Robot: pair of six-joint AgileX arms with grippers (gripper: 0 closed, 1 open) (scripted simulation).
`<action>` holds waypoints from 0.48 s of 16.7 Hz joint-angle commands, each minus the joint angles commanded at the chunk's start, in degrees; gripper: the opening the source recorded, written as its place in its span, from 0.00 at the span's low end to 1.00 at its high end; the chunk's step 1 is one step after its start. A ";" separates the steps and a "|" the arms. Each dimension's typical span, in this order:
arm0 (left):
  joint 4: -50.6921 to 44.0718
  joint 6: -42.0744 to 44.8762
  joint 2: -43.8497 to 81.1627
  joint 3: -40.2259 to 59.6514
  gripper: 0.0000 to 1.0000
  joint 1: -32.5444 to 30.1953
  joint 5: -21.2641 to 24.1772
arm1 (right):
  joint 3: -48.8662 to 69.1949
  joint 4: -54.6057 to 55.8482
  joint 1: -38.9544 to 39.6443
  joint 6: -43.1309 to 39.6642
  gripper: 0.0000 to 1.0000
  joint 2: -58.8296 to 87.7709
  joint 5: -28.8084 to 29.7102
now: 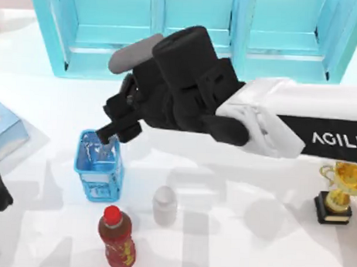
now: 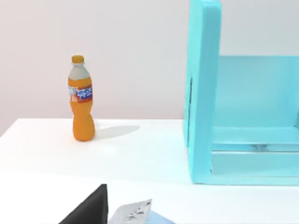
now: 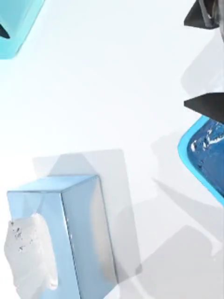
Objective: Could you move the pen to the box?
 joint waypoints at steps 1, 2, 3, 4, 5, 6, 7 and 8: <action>0.00 0.00 0.00 0.00 1.00 0.00 0.00 | -0.52 -1.62 -0.92 -0.55 0.00 -4.23 -0.81; 0.00 0.00 0.00 0.00 1.00 0.00 0.00 | -1.01 -3.53 -2.01 -1.10 0.00 -8.10 -1.50; 0.00 0.00 0.00 0.00 1.00 0.00 0.00 | -1.61 -5.83 -3.24 -1.67 0.00 -11.37 -2.31; 0.00 0.00 0.00 0.00 1.00 0.00 0.00 | -2.40 -8.24 -4.53 -2.28 0.00 -14.04 -3.30; 0.00 0.00 0.00 0.00 1.00 0.00 0.00 | -3.34 -10.25 -5.77 -2.92 0.00 -16.11 -4.50; 0.00 0.00 0.00 0.00 1.00 0.00 0.00 | -4.26 -11.65 -6.74 -3.54 0.00 -17.54 -5.72; 0.00 0.00 0.00 0.00 1.00 0.00 0.00 | -4.99 -12.47 -7.32 -4.02 0.00 -18.37 -6.57; 0.00 0.00 0.00 0.00 1.00 0.00 0.00 | -5.26 -12.72 -7.52 -4.19 0.00 -18.61 -6.85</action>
